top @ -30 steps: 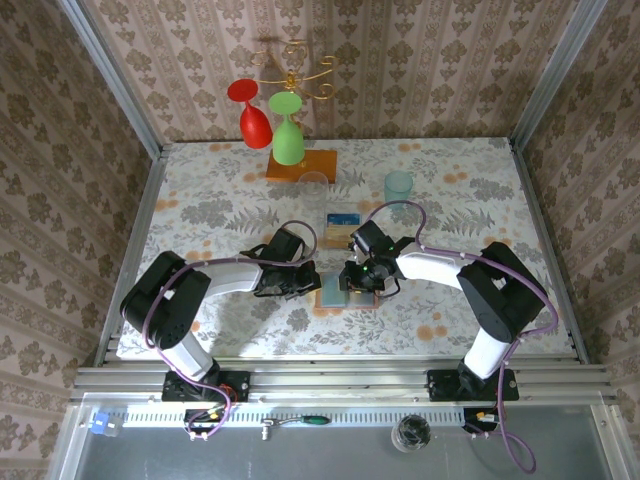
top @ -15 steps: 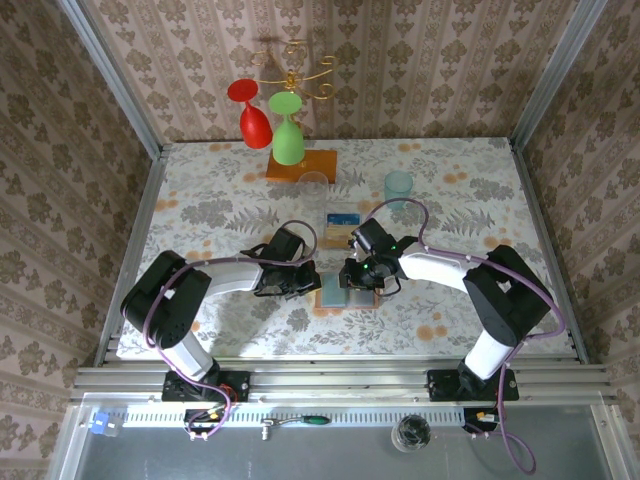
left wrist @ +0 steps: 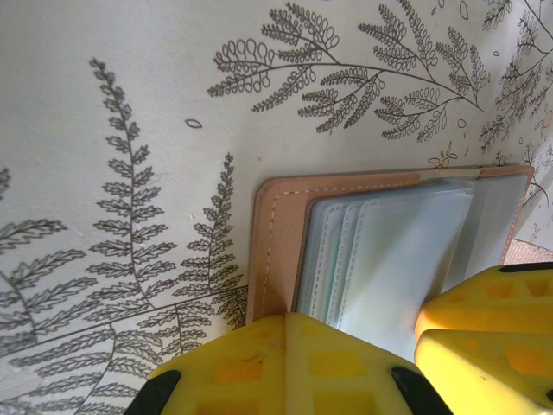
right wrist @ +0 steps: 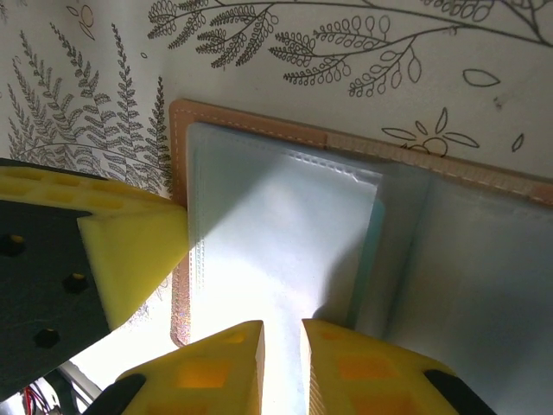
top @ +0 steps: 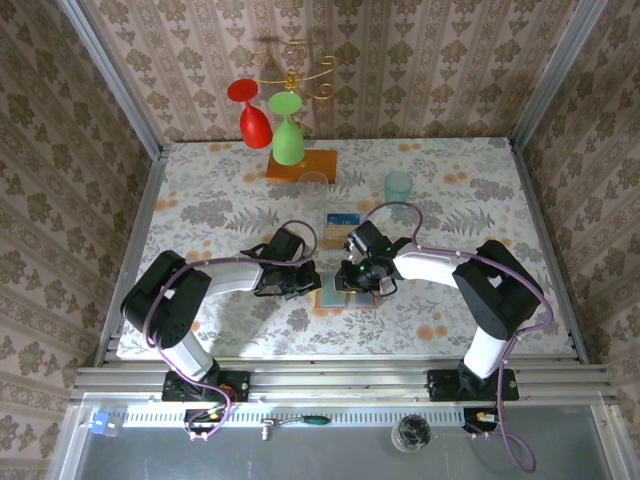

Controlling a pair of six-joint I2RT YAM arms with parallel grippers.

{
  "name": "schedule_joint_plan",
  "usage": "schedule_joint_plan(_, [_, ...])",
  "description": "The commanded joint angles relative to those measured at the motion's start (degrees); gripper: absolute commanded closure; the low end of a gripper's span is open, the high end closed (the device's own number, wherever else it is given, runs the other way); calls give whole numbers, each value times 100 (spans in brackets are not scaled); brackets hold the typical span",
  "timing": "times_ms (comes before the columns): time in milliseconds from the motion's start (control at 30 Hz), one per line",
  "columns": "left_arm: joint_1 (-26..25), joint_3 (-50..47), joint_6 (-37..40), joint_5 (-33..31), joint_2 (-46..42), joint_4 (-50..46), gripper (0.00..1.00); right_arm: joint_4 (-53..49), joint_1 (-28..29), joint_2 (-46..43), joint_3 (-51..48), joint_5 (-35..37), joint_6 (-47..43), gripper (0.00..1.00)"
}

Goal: Take the credit cards out of the card holder

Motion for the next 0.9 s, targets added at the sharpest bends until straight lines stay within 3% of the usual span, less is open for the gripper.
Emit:
schedule_joint_plan(0, [52, 32, 109, -153, 152, -284, 100, -146, 38, -50, 32, 220, 42, 81])
schedule_joint_plan(300, [48, 54, 118, -138, 183, -290, 100, -555, 36, -292, 17, 612, -184, 81])
schedule_joint_plan(867, [60, 164, 107, -153, -41, -355, 99, -562, -113, -335, -205, 519, -400, 83])
